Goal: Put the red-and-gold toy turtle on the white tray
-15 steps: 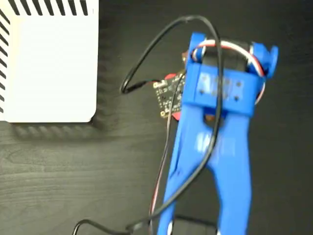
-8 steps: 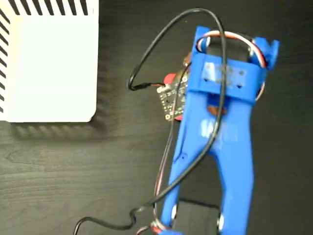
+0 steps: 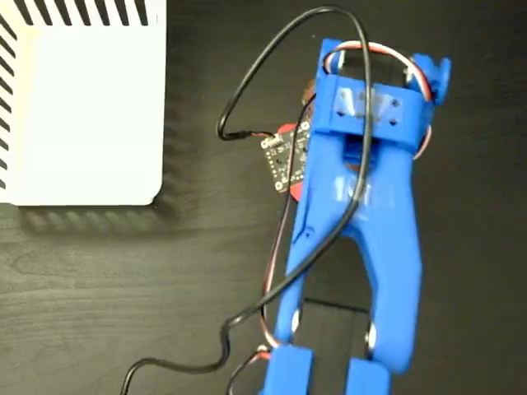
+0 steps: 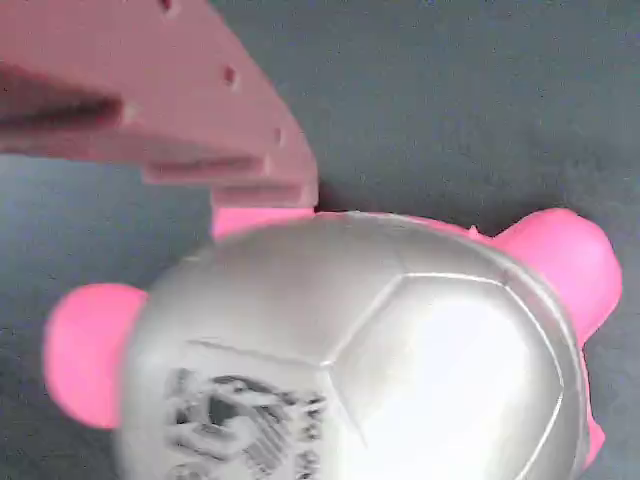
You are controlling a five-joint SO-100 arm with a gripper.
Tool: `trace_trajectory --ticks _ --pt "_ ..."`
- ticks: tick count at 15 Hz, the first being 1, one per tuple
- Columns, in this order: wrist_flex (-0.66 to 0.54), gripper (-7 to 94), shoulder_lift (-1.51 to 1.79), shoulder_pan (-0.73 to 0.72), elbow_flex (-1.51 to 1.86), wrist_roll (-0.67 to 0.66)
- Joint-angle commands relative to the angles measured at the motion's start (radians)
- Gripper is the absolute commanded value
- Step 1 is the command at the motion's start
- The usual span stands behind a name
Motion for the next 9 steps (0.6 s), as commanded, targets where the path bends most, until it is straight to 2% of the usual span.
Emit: trace_trajectory --ticks 1,9 --pt "-0.034 59 0.029 0.002 0.011 -0.012" --pt "-0.155 59 -0.018 -0.017 0.126 -0.026"
